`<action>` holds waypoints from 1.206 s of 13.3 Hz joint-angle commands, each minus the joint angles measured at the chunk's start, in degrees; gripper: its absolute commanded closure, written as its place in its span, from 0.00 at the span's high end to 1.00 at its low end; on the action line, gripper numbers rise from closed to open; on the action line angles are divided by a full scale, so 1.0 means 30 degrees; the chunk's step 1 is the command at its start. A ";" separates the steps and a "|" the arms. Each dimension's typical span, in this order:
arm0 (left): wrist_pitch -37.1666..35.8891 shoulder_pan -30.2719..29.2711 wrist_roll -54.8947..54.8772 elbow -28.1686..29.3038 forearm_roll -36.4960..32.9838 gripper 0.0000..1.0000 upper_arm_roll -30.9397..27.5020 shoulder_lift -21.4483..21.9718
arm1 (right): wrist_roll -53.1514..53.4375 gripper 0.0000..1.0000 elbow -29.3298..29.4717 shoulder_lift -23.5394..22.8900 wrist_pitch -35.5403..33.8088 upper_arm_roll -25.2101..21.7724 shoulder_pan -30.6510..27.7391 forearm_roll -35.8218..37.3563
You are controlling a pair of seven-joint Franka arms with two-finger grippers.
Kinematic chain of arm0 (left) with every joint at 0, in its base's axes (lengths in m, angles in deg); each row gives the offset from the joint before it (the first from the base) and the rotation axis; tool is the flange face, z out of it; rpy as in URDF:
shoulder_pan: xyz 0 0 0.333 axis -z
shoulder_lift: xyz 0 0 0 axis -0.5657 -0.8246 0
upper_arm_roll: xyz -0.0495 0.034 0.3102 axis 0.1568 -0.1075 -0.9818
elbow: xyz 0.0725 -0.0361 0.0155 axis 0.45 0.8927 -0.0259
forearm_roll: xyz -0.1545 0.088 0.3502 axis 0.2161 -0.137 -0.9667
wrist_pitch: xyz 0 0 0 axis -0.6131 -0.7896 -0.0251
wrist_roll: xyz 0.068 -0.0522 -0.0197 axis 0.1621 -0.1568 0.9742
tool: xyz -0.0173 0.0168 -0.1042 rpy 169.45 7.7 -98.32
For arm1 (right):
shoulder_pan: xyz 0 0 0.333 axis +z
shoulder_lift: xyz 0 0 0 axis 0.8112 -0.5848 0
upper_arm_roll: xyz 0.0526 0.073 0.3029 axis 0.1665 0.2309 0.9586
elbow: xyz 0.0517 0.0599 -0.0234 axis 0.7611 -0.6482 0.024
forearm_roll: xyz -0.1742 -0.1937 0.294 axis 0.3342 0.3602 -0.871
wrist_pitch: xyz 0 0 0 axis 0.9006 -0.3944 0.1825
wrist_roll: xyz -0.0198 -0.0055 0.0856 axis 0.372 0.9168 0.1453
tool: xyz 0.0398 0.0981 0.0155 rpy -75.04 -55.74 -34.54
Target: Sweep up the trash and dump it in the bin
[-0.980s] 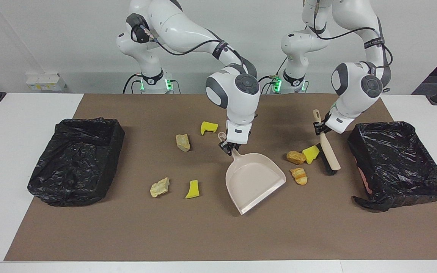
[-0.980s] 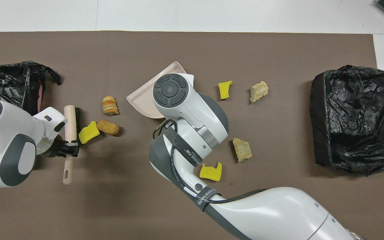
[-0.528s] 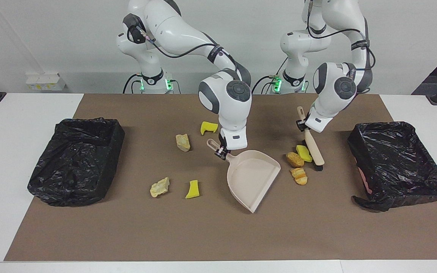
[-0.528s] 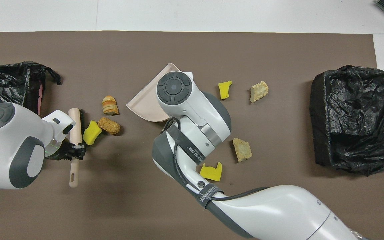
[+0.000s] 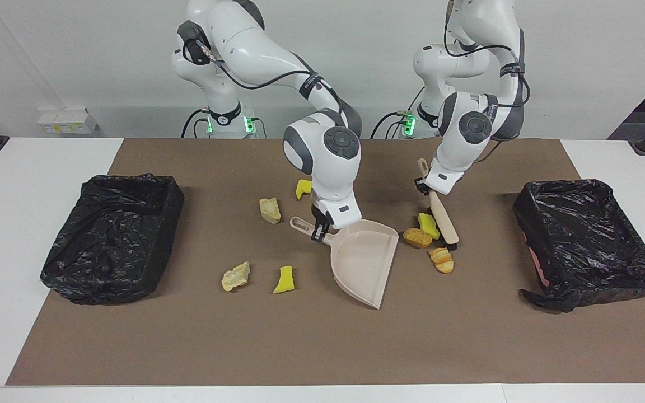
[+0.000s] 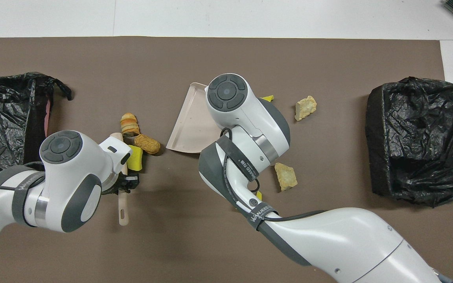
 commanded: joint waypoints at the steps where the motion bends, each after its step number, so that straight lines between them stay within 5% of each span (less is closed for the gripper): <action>1: 0.0101 0.0097 -0.0041 -0.0562 -0.0076 0.00 -0.0289 -0.0416 | -0.1995 0.00 -0.0781 0.0559 0.0371 0.0165 -0.0261 0.1039; 5: 0.1443 0.0970 0.0253 -0.0509 -0.0047 0.00 -0.0202 -0.0566 | -0.5599 0.00 -0.1130 0.0559 0.0952 0.0165 -0.0990 0.1571; 16: 0.4341 0.4723 -0.0011 -0.1035 0.2964 0.00 -0.0173 -0.1386 | -0.7306 0.00 -0.1748 0.0793 0.1220 0.0165 -0.0876 0.2509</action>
